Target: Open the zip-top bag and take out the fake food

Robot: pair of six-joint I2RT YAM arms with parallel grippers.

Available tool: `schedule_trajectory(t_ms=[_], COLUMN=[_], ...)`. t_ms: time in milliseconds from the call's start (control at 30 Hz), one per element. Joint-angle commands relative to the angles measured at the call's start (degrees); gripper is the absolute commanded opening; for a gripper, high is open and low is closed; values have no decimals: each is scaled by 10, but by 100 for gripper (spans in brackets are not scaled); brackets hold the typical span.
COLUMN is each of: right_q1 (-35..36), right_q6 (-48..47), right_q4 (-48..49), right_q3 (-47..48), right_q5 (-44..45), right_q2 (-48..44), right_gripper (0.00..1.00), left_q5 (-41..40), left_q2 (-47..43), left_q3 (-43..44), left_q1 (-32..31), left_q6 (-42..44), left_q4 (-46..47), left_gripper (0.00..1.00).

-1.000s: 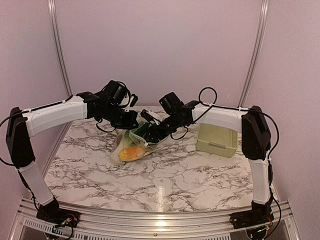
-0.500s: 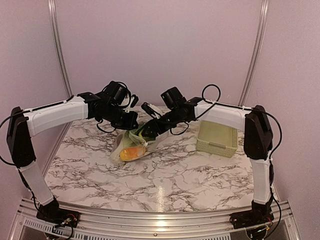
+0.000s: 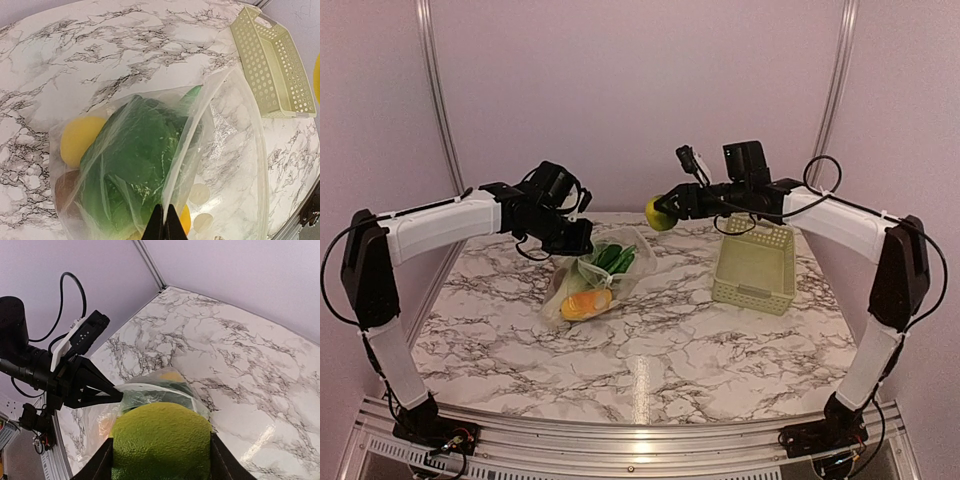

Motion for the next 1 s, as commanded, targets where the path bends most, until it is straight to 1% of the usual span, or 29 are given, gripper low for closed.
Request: schedule_trajectory(t_ms=[0,200,300,467,567,633,900,967], right_q1=[-69,-146,-173,-196,-203,-204,-211,-219], right_q6=[0,-22,-32,-53,-60,-63,-87,-91], right_q4=[-12,-63,-78,-87,-88,-88,-85,-83], right_q3=[-23,-34,-39,-32,-17,-6,30,38], right_q5=[54,178,227,282,301,309,353,354], right_q2=[-28,-42,-20,30,62,82,152,163], right_gripper=[36,36,36,36,37,39,42,48], left_q5=[-3,1,2,-3,-8,-12,-20,-20], left_q2=[10,9,9,15,23,26,31,32], left_q3=[30,29,28,34,48,53,55,55], left_q1=[16,42,45,45,46,46,46,46], left_q6=[-8,-38,-47,-49,-51,-54,-58,-59], left_q4=[-9,3,17,29,28,30,34,35], left_gripper=[0,0,0,0,0,0,0,0])
